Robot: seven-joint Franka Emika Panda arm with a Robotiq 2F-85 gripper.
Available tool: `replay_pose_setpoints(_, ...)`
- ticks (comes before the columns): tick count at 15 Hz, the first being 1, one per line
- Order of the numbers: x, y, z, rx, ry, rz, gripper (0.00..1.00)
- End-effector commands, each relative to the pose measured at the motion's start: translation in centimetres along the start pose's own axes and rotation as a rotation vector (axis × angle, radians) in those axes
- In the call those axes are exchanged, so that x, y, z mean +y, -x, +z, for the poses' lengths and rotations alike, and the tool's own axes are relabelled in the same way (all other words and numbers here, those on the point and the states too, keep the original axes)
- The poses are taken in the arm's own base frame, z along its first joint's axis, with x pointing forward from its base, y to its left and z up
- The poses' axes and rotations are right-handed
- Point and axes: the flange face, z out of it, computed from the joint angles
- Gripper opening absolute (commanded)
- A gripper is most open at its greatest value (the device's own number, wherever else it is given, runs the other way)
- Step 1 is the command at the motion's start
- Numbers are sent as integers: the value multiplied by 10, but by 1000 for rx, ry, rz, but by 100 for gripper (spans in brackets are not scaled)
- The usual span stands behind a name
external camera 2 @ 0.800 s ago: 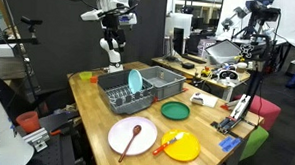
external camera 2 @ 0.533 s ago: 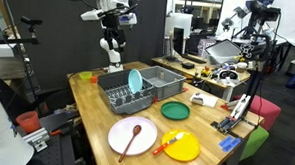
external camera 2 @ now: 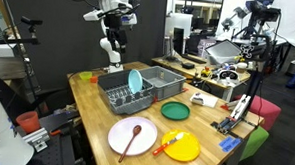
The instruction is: Remove the butter knife from the yellow plate and put it on the white plate
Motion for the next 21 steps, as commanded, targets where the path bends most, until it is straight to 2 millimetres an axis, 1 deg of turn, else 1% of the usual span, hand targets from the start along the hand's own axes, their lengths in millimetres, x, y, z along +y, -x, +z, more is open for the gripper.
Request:
replay_pose_setpoints(1,34,-4,13,27,2,162,100)
replay_pose_setpoints(5,93,-14,26,135,61,380,100)
replay_pose_setpoints(6,85,-12,21,98,35,312,100)
replay_pose_setpoints(7,95,-13,24,111,47,347,100)
replay_pose_setpoints(8,97,-14,26,115,50,364,100)
replay_pose_setpoints(11,91,-15,25,120,49,373,100)
replay_pose_setpoints(15,92,-15,24,121,49,374,100)
replay_pose_setpoints(18,105,-15,40,84,78,368,100)
replay_pose_setpoints(21,135,-15,65,70,135,361,100)
